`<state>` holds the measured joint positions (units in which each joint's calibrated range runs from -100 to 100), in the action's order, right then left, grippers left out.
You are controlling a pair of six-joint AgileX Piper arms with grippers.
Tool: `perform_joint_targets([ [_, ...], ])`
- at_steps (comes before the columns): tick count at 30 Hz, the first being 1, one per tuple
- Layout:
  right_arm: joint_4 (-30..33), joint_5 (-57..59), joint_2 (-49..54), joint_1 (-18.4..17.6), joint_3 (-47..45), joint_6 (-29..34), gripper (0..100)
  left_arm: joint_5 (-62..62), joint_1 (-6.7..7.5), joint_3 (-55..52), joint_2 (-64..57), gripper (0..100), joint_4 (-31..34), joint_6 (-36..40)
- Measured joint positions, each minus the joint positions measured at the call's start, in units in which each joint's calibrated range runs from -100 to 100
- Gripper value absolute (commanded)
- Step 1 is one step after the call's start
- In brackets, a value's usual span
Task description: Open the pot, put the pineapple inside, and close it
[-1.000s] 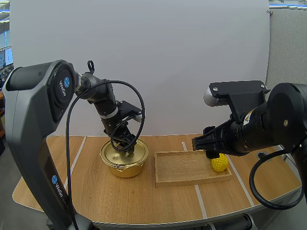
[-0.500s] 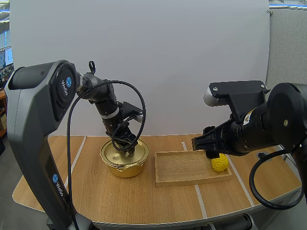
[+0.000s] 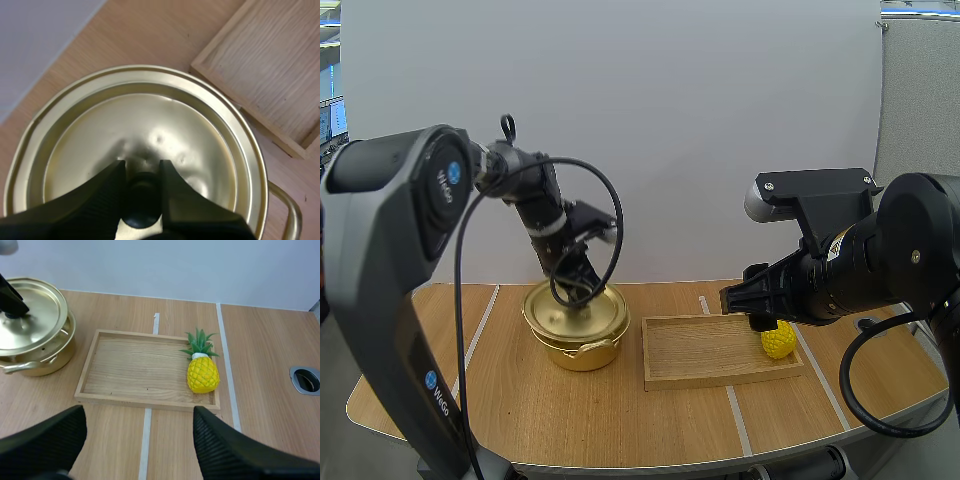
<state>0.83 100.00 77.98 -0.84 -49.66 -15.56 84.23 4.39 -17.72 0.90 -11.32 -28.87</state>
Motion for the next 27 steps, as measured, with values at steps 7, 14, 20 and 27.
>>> perform_joint_targets([
  [7, 0.0, 0.0, 0.0, 0.0, 0.0, 0.0, 100, 2.54, 0.0, 9.8, -11.19, 0, 0.42, 1.22],
  [14, 0.0, 0.0, 0.0, 0.0, 0.0, 0.0, 100, 1.51, 0.0, 19.91, -19.73, 0, 0.52, 1.35],
  [20, 0.0, 0.0, 0.0, 0.0, 0.0, 0.0, 100, -5.27, 0.0, 27.18, -24.67, 0, 0.52, 1.35],
  [27, 0.0, 0.0, 0.0, 0.0, 0.0, 0.0, 100, -11.51, 0.0, 35.22, -26.47, 0, 3.05, 1.35],
])
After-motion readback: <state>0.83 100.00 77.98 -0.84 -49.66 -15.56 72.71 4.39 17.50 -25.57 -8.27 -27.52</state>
